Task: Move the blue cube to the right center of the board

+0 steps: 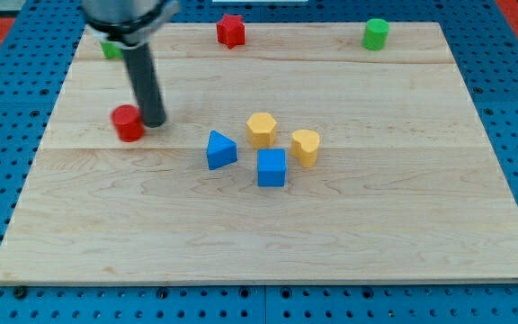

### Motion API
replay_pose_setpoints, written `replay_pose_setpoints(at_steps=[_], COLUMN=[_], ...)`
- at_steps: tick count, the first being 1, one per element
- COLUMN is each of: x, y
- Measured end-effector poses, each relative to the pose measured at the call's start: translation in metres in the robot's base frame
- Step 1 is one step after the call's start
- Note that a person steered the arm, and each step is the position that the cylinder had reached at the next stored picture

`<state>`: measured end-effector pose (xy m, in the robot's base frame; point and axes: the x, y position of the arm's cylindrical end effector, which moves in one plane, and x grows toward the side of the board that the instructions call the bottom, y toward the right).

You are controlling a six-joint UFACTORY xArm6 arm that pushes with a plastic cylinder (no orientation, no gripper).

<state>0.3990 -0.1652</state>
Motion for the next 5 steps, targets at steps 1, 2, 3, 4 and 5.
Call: replay_pose_setpoints(at_steps=[1, 2, 3, 4, 5], x=[0.000, 0.000, 0.000, 0.001, 0.018], y=[-0.015, -0.017, -0.017, -0.016, 0.020])
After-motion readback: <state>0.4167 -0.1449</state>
